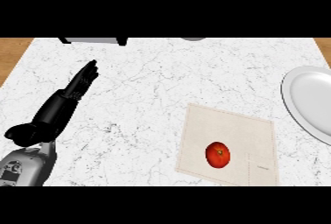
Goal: Pick the bell pepper from the placemat and place it in the plate
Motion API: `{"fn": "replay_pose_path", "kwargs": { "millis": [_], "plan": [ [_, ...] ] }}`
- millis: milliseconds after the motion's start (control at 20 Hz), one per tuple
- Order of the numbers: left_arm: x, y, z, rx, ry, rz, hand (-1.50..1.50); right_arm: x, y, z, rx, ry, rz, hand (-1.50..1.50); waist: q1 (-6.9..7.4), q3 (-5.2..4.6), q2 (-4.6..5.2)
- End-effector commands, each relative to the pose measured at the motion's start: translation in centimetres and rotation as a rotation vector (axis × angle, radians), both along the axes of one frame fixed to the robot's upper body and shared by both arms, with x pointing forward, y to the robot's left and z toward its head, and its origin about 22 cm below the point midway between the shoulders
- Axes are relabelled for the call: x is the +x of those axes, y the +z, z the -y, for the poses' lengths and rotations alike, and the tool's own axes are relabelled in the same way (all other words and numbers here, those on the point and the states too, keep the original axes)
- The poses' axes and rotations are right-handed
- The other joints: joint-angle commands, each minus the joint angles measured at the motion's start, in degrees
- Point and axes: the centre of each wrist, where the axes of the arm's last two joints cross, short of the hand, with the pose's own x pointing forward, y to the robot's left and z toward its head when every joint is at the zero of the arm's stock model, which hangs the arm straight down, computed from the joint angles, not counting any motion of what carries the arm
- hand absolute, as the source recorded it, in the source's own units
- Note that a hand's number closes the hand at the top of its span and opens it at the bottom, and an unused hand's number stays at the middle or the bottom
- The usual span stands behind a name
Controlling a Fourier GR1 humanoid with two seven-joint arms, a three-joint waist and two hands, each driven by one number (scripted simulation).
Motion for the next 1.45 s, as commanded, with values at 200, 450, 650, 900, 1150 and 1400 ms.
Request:
{"fn": "replay_pose_path", "kwargs": {
  "millis": [200,450,650,900,1150,1400],
  "plan": [
    [-0.1,0.1,0.5,0.0,0.009,-0.008,0.0,1.9,2.6,-2.4,-0.032,-0.017,0.626,-1.5,-1.4,0.04,-0.61],
    [-0.3,-0.8,-0.8,0.016,0.05,-0.025,0.0,2.5,-0.3,-5.8,-0.03,0.056,0.753,-1.5,-2.74,-0.26,-1.06],
    [-1.1,-1.4,-0.8,0.014,0.064,-0.033,0.0,3.1,-0.3,-7.6,-0.032,0.102,0.775,-1.5,-3.64,-0.39,-1.7],
    [-1.1,-1.4,-0.7,0.012,0.072,-0.045,0.0,3.8,-0.6,-10.2,-0.018,0.147,0.787,-1.5,-4.65,-0.46,-2.05],
    [-1.5,-1.4,-2.7,0.023,0.098,-0.058,0.0,3.2,-2.5,-12.2,0.005,0.166,0.743,-1.5,-6.19,-0.51,-2.54],
    [-2.1,-1.7,-3.1,0.003,0.108,-0.044,0.0,3.0,-3.0,-15.6,0.015,0.201,0.749,-1.5,-6.01,-0.47,-2.35]
  ]
}}
